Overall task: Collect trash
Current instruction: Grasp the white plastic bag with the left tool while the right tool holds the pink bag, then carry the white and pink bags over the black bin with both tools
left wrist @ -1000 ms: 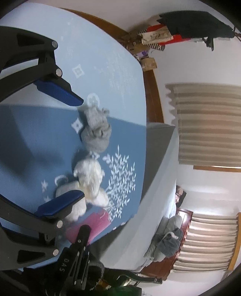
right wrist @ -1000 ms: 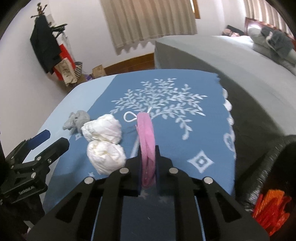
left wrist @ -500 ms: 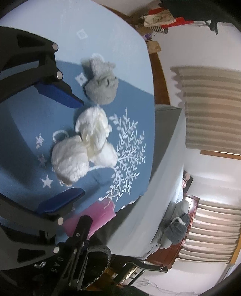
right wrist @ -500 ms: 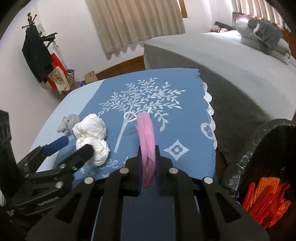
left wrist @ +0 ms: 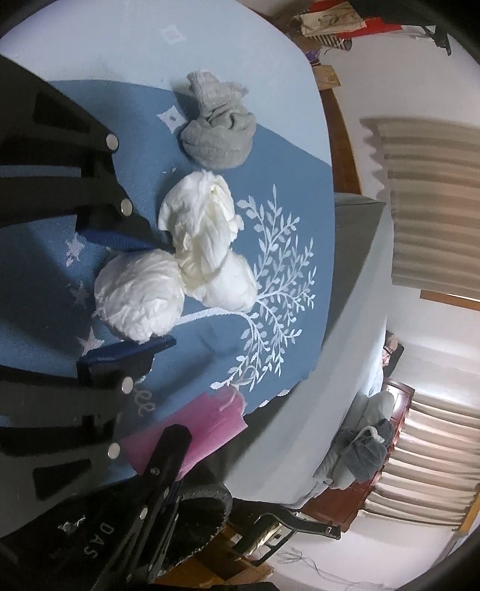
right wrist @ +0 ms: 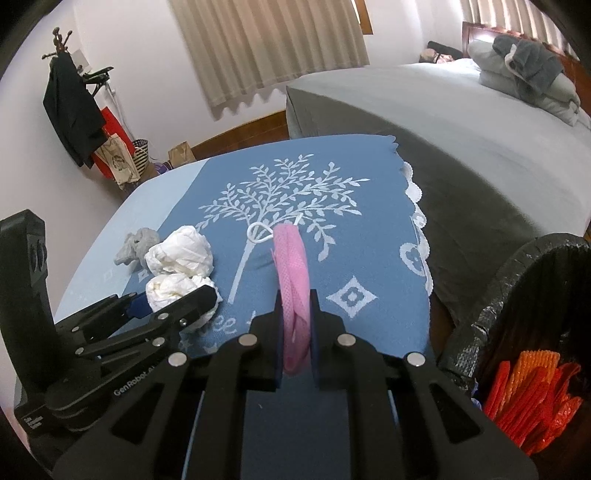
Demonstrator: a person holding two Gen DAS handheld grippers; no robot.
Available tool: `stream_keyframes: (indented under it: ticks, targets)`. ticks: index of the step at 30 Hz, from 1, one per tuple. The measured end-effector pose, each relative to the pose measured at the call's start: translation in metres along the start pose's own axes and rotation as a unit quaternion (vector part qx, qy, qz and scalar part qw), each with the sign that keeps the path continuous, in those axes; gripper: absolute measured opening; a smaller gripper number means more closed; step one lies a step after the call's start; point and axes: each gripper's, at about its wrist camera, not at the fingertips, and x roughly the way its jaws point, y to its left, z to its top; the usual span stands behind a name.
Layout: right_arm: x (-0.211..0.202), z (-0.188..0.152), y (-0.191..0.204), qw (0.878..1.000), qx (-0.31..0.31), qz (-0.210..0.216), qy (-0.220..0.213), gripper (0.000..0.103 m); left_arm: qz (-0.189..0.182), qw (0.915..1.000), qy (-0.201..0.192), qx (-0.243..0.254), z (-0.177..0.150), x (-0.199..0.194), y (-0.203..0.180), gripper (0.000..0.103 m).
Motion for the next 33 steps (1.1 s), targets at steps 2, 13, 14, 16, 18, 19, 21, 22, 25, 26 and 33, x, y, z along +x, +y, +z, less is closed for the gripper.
stream_keyframes:
  ticks: [2,13,14,16,18,19,21,22,25,26,33]
  targets:
    - [-0.001,0.0,0.0,1.0,-0.001,-0.001,-0.001,0.011,0.0,1.0,-0.004,0.002,-0.001,-0.004,0.001,0.041]
    - [-0.014,0.0,0.004,1.0,-0.009,0.0,-0.012,0.011,-0.005,0.9996,-0.028,0.005,0.001,-0.037,-0.001,0.04]
    - [-0.016,0.0,0.005,1.0,-0.01,0.0,-0.014,0.011,-0.004,0.9995,-0.03,0.005,0.002,-0.039,-0.001,0.04]
    - [-0.021,0.001,0.005,1.0,-0.011,0.001,-0.017,0.011,-0.003,0.9993,-0.036,0.006,0.004,-0.046,-0.001,0.04]
    - [-0.028,0.001,0.006,1.0,-0.013,0.001,-0.021,0.011,0.0,0.9991,-0.043,0.007,0.005,-0.053,-0.001,0.04]
    - [-0.031,0.001,0.007,1.0,-0.014,0.001,-0.024,0.011,0.001,0.999,-0.045,0.008,0.006,-0.055,-0.002,0.04]
    - [-0.041,0.002,0.008,0.999,-0.015,0.001,-0.03,0.011,0.003,0.9987,-0.05,0.01,0.008,-0.06,-0.002,0.04]
    - [-0.047,0.002,0.008,0.999,-0.016,0.001,-0.034,0.011,0.004,0.9986,-0.052,0.011,0.009,-0.063,-0.003,0.04]
    - [-0.06,0.004,0.008,0.999,-0.016,0.0,-0.044,0.011,0.003,0.9982,-0.059,0.013,0.012,-0.071,-0.007,0.04]
    - [-0.066,0.004,0.008,0.999,-0.017,0.0,-0.049,0.011,0.003,0.998,-0.061,0.014,0.012,-0.073,-0.008,0.04]
    - [-0.104,0.006,0.004,0.997,-0.017,-0.007,-0.078,0.011,-0.006,0.9969,-0.075,0.024,0.016,-0.091,-0.028,0.04]
